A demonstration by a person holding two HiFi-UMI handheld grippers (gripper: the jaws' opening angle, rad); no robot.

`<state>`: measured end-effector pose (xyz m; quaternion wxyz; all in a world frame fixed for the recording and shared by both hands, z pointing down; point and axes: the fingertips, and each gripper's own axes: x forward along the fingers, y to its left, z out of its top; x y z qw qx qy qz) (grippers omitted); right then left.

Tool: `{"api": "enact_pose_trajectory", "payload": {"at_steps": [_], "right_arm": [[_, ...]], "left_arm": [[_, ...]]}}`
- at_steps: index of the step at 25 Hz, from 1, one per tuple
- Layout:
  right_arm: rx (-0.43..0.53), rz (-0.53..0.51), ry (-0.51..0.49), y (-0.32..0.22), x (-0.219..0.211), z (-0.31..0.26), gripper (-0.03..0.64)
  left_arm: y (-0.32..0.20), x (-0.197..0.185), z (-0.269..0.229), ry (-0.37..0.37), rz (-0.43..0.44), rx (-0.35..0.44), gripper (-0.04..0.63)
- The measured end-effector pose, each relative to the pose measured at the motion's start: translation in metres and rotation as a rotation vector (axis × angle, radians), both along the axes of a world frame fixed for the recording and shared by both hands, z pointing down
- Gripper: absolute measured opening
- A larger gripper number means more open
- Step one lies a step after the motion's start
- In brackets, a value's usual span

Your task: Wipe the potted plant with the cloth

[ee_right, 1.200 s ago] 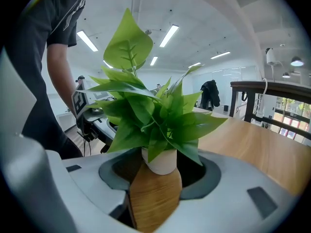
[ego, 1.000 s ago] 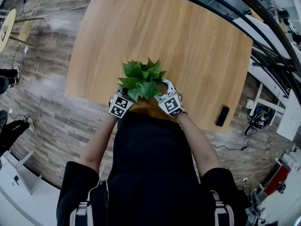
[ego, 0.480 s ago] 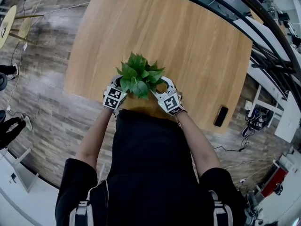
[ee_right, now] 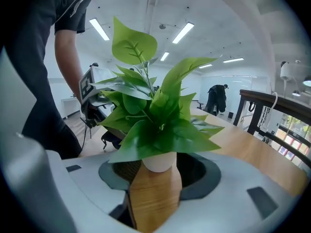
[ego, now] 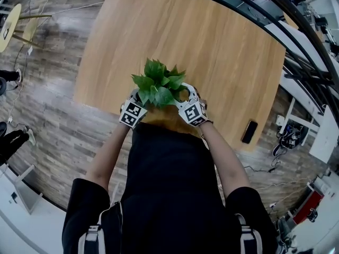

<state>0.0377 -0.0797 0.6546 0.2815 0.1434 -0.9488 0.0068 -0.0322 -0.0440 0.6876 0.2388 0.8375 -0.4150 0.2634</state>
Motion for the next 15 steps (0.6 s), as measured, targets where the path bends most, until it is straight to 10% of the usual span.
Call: {"api": "enact_pose_trajectory", "payload": {"at_steps": [15], "right_arm": [[-0.045, -0.099, -0.021, 0.042, -0.003, -0.005, 0.216]], "left_arm": [[0.0, -0.015, 0.002, 0.022, -0.109, -0.004, 0.115]]}}
